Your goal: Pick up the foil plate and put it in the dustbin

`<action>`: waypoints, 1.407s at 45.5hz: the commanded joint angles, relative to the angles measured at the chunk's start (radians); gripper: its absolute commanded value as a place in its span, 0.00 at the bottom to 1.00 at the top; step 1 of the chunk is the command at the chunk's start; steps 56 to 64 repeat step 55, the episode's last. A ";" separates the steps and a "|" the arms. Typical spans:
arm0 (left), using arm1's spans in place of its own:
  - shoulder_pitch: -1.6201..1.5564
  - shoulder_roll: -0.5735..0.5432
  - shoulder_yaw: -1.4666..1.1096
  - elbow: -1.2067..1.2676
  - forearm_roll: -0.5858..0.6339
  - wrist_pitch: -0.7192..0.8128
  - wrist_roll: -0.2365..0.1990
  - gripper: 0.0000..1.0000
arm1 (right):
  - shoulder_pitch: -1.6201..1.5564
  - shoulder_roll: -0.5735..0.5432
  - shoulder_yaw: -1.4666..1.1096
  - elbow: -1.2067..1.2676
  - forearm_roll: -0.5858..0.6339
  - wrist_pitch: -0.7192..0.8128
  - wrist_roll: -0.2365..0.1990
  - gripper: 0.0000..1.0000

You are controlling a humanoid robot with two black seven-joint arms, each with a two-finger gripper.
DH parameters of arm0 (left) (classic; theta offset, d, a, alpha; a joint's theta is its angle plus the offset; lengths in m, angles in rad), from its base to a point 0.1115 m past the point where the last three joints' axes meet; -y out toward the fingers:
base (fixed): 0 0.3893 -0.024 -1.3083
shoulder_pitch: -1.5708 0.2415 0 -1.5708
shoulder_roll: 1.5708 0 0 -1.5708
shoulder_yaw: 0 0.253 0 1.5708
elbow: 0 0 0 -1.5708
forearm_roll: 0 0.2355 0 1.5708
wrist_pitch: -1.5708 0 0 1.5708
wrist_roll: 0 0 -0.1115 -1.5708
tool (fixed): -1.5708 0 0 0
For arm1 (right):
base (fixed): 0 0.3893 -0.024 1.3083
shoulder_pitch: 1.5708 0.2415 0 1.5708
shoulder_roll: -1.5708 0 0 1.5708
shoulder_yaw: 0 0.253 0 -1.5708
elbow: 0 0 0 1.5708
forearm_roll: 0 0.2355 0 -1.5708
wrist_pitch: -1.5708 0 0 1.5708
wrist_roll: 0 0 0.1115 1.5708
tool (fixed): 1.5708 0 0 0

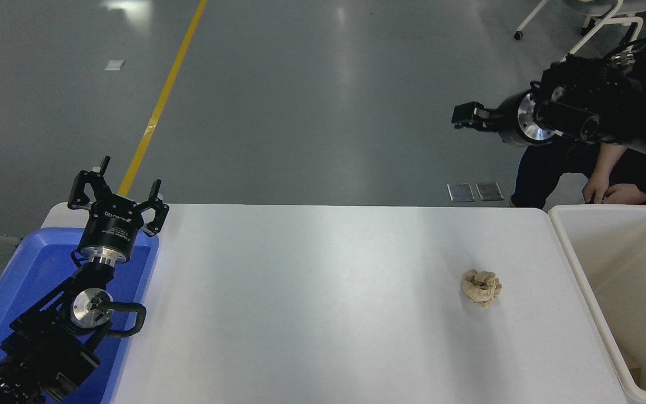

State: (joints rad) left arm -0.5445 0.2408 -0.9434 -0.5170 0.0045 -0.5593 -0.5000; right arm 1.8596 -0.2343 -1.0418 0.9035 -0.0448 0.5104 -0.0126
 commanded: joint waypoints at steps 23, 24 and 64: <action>0.002 0.000 0.000 0.000 0.000 0.001 -0.003 0.98 | 0.392 -0.157 -0.027 0.594 -0.007 0.275 -0.038 1.00; 0.002 0.000 0.000 0.000 0.000 0.001 -0.002 0.98 | 0.400 -0.160 -0.034 0.597 -0.007 0.275 -0.041 1.00; 0.002 0.000 -0.002 0.000 0.000 0.001 -0.002 0.98 | 0.431 -0.125 -0.075 0.612 0.002 0.275 -0.167 1.00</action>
